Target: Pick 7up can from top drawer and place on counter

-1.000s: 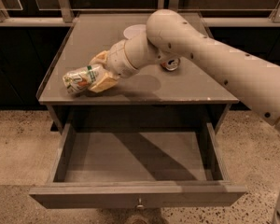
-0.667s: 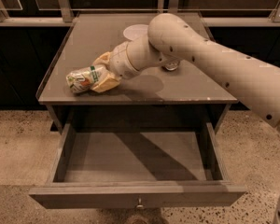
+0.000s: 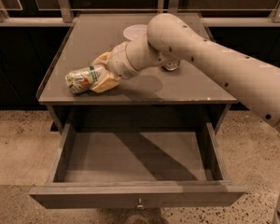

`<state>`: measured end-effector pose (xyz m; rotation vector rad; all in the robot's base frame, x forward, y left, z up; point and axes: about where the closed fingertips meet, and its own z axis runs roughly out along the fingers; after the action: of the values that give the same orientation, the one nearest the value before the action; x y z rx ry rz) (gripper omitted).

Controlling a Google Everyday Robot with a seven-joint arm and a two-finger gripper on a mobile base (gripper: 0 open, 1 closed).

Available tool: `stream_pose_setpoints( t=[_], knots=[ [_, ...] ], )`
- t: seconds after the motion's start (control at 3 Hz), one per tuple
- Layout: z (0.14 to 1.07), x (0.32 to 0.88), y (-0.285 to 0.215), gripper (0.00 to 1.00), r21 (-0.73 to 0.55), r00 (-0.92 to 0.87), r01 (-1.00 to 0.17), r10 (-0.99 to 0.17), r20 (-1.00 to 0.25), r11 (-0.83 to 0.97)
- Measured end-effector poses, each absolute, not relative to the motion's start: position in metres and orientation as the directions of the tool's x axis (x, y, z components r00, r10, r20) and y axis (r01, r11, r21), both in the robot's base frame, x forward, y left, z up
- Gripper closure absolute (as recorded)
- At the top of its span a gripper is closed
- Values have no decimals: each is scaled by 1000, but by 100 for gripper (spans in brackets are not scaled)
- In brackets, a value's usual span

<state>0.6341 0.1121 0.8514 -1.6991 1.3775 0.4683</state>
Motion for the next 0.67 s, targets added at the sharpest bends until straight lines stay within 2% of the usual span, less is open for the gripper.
stream_pose_setpoints(
  t=[0.67],
  knots=[
    [851,634,112,11,-389,316,-921,-592,-741,-4]
  ],
)
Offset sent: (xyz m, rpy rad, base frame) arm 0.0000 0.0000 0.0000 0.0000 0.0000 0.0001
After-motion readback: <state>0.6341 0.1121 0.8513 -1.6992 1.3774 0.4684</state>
